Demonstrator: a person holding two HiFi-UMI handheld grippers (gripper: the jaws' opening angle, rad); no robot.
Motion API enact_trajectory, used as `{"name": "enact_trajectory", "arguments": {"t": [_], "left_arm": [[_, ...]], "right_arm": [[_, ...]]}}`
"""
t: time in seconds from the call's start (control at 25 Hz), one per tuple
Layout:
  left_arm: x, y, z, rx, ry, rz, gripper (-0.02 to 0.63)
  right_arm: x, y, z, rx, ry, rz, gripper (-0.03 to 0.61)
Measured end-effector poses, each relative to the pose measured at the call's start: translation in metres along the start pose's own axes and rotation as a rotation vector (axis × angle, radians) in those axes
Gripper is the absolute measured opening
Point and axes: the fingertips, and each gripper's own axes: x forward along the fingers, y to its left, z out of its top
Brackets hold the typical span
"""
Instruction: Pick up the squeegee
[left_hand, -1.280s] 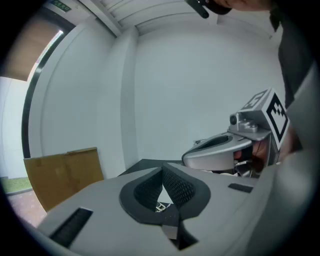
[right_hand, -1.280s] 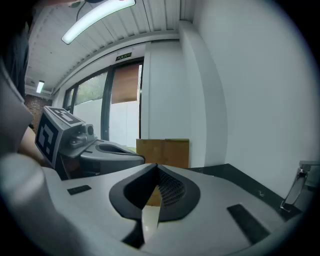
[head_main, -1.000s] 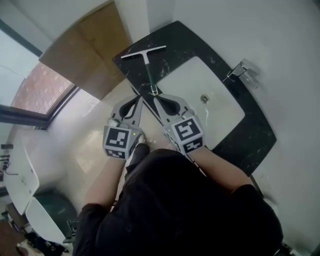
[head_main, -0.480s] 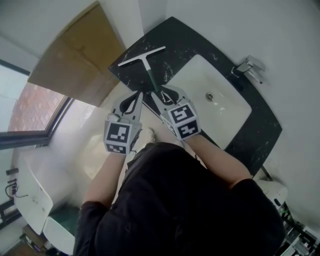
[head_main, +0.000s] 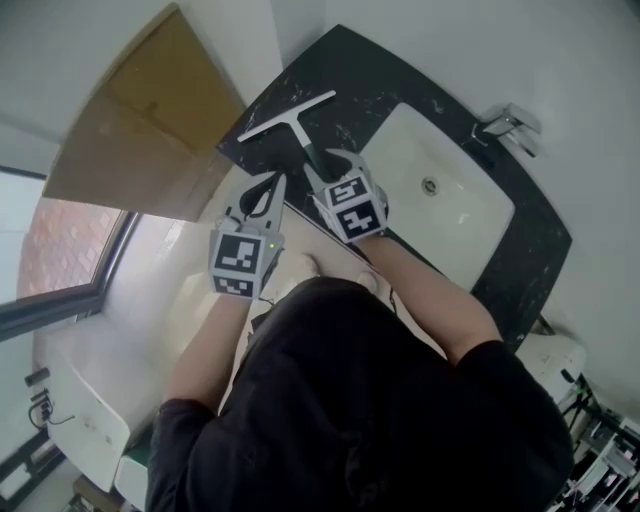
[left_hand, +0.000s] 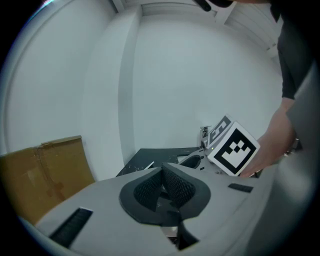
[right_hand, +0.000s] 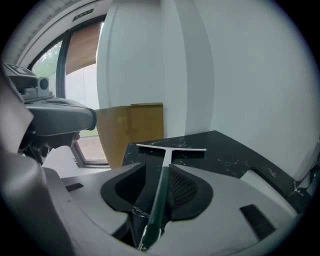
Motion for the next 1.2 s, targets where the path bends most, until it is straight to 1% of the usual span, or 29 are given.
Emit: {"name": "enact_trajectory", "arguments": {"t": [0.2,0.4,0.68,0.84,0.92,1.0,1.2], "left_arm": [[0.008,0.018,-0.002,0.006,0.007,-0.019,0.008],[0.015,0.029,-0.005,0.006,0.011,-0.031,0.008],[0.020,0.039,-0.005,0.006,0.014,-0.043,0.008],[0.019,0.044,-0.007,0.003,0.015,-0.042,0.008],[0.018,0.047,-0.008,-0.002,0.016,-0.040,0.008],[0.016,0.049,-0.010,-0.006,0.016,-0.038,0.008],[0.014,0.051,-0.012,-0.012,0.013,-0.034,0.008]], "right_arm": [[0.031,-0.010,-0.008,0.023,0.063,-0.027,0.147],[0.052,-0.013,-0.016,0.050,0.119,-0.024,0.147],[0.070,-0.011,-0.027,0.076,0.198,-0.012,0.147],[0.076,-0.012,-0.034,0.082,0.234,-0.025,0.147],[0.077,-0.013,-0.037,0.087,0.249,-0.035,0.146],[0.077,-0.013,-0.039,0.090,0.256,-0.046,0.109],[0.076,-0.015,-0.037,0.092,0.240,-0.065,0.106]]}}
